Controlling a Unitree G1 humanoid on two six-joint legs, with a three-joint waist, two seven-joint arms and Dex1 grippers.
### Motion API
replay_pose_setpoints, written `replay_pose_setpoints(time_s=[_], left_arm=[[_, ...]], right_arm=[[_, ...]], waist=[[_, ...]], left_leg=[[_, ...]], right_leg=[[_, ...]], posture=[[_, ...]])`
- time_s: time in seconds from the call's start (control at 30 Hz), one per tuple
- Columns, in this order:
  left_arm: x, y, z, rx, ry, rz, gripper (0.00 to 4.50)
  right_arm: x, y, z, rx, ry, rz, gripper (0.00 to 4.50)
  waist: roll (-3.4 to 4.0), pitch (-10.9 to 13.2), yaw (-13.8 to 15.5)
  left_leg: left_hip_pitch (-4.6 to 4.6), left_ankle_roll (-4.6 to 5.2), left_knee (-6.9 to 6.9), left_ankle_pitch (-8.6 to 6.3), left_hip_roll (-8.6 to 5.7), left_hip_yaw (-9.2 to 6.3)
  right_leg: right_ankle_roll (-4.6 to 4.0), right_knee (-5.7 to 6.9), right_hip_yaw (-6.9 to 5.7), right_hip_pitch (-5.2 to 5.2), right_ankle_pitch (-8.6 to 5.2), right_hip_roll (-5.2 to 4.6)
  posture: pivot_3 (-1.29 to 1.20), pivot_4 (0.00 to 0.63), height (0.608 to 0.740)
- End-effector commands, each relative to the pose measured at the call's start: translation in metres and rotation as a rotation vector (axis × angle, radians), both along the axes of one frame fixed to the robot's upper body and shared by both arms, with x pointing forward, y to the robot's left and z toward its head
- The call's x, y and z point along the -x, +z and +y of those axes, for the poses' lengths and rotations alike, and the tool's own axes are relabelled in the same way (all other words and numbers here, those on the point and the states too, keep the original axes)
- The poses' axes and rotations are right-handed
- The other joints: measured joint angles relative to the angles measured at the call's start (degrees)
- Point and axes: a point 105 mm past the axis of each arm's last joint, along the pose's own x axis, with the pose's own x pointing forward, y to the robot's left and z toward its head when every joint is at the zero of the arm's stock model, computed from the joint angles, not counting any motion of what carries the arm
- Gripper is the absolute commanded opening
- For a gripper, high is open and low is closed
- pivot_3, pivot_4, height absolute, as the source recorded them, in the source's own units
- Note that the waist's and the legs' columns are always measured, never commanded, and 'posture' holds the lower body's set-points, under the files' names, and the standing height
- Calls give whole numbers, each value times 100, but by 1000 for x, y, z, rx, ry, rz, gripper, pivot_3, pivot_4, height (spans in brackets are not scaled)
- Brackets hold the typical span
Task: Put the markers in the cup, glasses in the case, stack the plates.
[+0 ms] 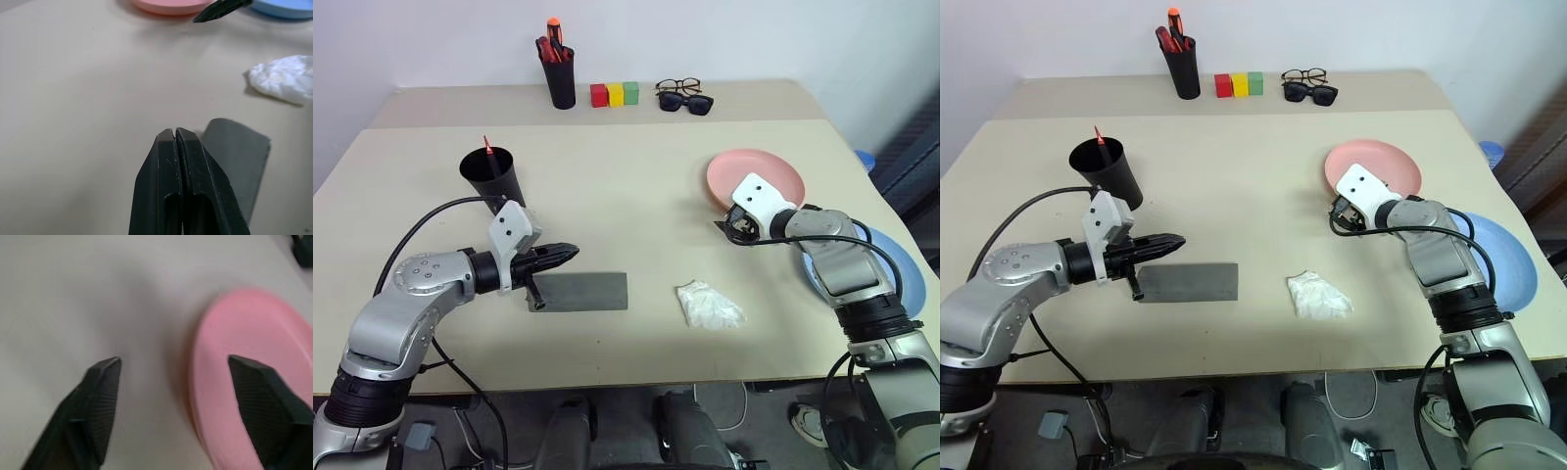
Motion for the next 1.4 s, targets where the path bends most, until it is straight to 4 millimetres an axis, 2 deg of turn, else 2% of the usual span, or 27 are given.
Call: replay_pose_setpoints(time_s=[0.03,0.17,0.2,0.27,0.37,0.4,0.53,0.67,0.73,0.8,0.9,1.03,1.2,1.3,1.33,1.4], left_arm=[[3,7,-7,14,-19,-45,0],[3,10,-11,48,-21,-46,0],[3,10,-11,51,-22,-46,0],[4,11,-12,54,-23,-47,0],[4,11,-13,60,-26,-47,0],[5,11,-13,61,-27,-47,0],[4,12,-14,73,-32,-53,0],[4,13,-17,79,-44,-51,0],[2,12,-20,83,-55,-48,0],[0,12,-22,86,-70,-43,0],[-3,9,-24,73,-90,-34,0],[-7,7,-26,63,-129,-25,0],[-15,7,-32,57,-170,-31,0],[-17,9,-36,62,-184,-38,0],[-18,9,-38,64,-186,-38,0],[-18,8,-38,65,-187,-38,0]], right_arm=[[-5,11,-15,14,-55,-61,3274],[-8,0,-20,57,-63,-67,3274],[-9,-1,-21,59,-70,-71,2730],[-10,-4,-24,73,-85,-79,1944],[-11,-8,-30,95,-99,-82,394],[-11,-9,-31,101,-98,-82,45],[-9,0,-27,118,-66,-134,45],[1,31,-19,196,28,-263,45],[16,55,-24,188,53,-304,45],[39,73,-30,189,93,-306,45],[74,70,-51,231,91,-197,45],[117,54,-89,264,-13,-33,45],[150,31,-115,264,-110,121,45],[155,24,-119,252,-136,153,1021],[154,23,-115,234,-128,146,1341],[148,27,-99,168,-90,103,2350]], waist=[[0,0,0],[0,0,3],[0,0,3],[0,0,2],[0,0,2],[0,0,4],[0,0,5],[4,2,9],[8,4,38],[13,4,91],[15,3,201],[13,2,205],[27,-4,135],[27,-4,120],[25,-3,126],[25,-3,127]], left_leg=[[0,0,0,0,0,0],[0,0,1,0,0,0],[0,0,1,0,0,0],[0,0,1,0,0,0],[0,0,1,0,0,0],[0,0,1,0,0,0],[0,0,2,0,-1,0],[0,0,2,0,0,0],[-1,0,3,0,-1,0],[-2,0,3,0,-1,-2],[-2,2,2,-1,-1,-3],[4,5,10,-3,-3,-1],[16,8,21,-5,-2,7],[49,10,12,-6,0,15],[60,10,6,-6,0,17],[92,11,-7,-6,-1,20]], right_leg=[[0,0,0,0,0,0],[0,0,0,1,0,-1],[0,0,0,0,0,-1],[0,0,0,1,0,-1],[0,0,1,0,0,-1],[0,0,1,0,0,-1],[0,-1,1,3,0,-1],[0,0,1,2,0,-1],[1,0,1,2,0,-3],[1,-1,1,2,0,-3],[1,-6,-2,6,0,-1],[1,-15,-9,32,0,0],[1,-7,-1,38,0,7],[1,-11,4,66,-1,14],[1,-13,7,73,-2,13],[2,-22,10,101,-2,10]], posture=[[0,150,740],[0,150,740],[0,150,740],[0,150,740],[0,150,740],[0,150,740],[0,150,740],[0,150,740],[0,150,740],[0,150,740],[0,150,740],[0,150,740],[0,150,740],[0,150,740],[0,150,740],[0,150,740]])
